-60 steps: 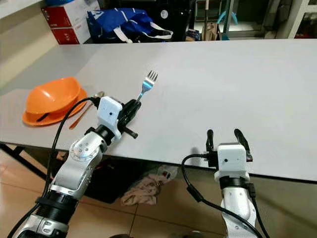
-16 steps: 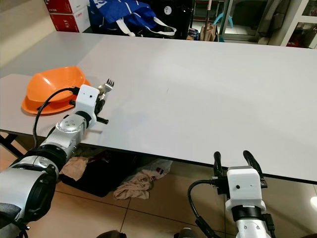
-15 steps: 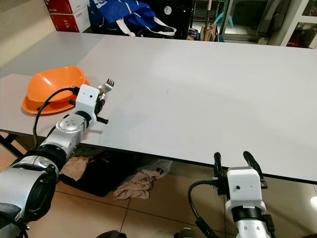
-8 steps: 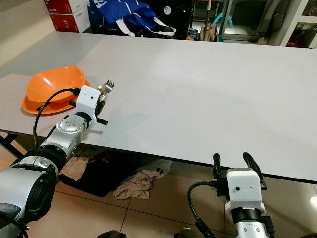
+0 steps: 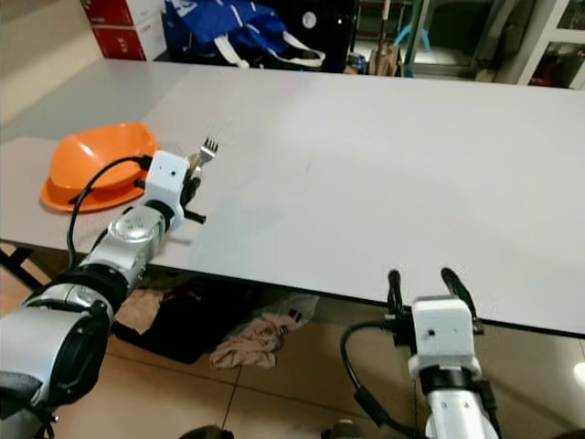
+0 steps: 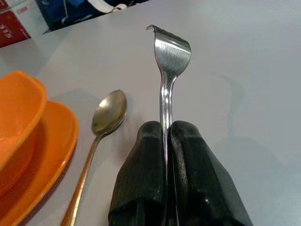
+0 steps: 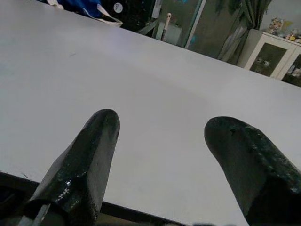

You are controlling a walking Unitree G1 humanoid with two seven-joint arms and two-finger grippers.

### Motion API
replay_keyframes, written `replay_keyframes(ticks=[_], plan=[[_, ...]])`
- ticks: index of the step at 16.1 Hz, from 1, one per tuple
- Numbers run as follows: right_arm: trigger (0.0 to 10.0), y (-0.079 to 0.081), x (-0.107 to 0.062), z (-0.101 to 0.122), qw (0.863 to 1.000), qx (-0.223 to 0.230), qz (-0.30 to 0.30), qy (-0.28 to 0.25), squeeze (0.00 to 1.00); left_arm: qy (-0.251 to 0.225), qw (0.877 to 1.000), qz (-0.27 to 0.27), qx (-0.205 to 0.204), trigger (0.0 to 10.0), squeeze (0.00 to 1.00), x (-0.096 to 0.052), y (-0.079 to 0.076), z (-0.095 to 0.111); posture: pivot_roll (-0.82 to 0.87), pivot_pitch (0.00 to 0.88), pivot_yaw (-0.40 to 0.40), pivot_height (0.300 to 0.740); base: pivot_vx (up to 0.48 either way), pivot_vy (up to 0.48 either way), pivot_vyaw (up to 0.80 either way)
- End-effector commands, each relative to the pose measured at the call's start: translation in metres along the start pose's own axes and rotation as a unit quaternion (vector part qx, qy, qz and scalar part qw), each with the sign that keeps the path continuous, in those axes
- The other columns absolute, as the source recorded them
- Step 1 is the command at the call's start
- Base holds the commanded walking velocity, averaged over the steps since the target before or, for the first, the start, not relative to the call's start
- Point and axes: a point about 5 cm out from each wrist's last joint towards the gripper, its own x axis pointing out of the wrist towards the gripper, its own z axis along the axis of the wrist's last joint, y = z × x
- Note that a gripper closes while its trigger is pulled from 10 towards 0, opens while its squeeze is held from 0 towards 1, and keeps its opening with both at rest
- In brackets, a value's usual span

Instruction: Setting the table

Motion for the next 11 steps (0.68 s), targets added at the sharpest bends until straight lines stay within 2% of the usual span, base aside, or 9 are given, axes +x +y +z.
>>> replay_keyframes(ticks=[1, 3, 5, 6, 8, 9, 10, 11], plan=[[10.0, 0.001, 0.004, -0.001, 1.0, 0.002, -0.002, -0.005, 0.0, -0.048, 0.999, -0.013, -0.017, 10.0, 0.0, 0.004, -0.004, 0.019, -0.19, 0.0, 0.096, 0.71, 0.0, 0.0, 0.0], [10.0, 0.003, 0.009, -0.001, 1.0, 0.005, -0.002, -0.009, 0.0, -0.103, 0.993, -0.05, -0.038, 10.0, 0.0, 0.004, -0.022, 0.034, -0.17, 0.0, 0.099, 0.71, 0.0, 0.0, 0.0], [10.0, 0.006, 0.017, -0.001, 1.0, 0.006, 0.002, -0.018, 0.0, -0.154, 0.981, -0.102, -0.053, 10.0, 0.0, -0.006, -0.044, 0.042, -0.15, 0.0, 0.099, 0.71, 0.0, 0.0, 0.0], [10.0, 0.007, 0.021, -0.001, 1.0, 0.006, 0.004, -0.022, 0.0, -0.166, 0.976, -0.13, -0.058, 10.0, 0.0, -0.018, -0.054, 0.037, -0.14, 0.0, 0.099, 0.71, 0.0, 0.0, 0.0], [10.0, 0.008, 0.027, -0.001, 1.0, 0.007, 0.006, -0.026, 0.0, -0.172, 0.972, -0.151, -0.053, 10.0, 0.0, -0.03, -0.062, 0.03, -0.11, 0.0, 0.096, 0.71, 0.0, 0.0, 0.0], [10.0, 0.011, 0.032, -0.001, 0.999, 0.009, 0.011, -0.032, 0.0, -0.173, 0.97, -0.162, -0.049, 10.0, 0.0, -0.048, -0.066, 0.015, -0.1, 0.0, 0.09, 0.71, 0.0, 0.0, 0.0], [10.0, 0.013, 0.037, -0.001, 0.999, 0.01, 0.015, -0.037, 0.0, -0.186, 0.969, -0.163, -0.016, 10.0, 0.0, -0.065, -0.067, 0.005, -0.09, 0.0, 0.084, 0.71, 0.0, 0.0, 0.0], [10.0, 0.014, 0.041, 0.0, 0.999, 0.011, 0.017, -0.041, 0.0, -0.192, 0.968, -0.161, -0.008, 10.0, 0.0, -0.076, -0.068, 0.003, -0.08, 0.0, 0.08, 0.71, 0.0, 0.0, 0.0]])
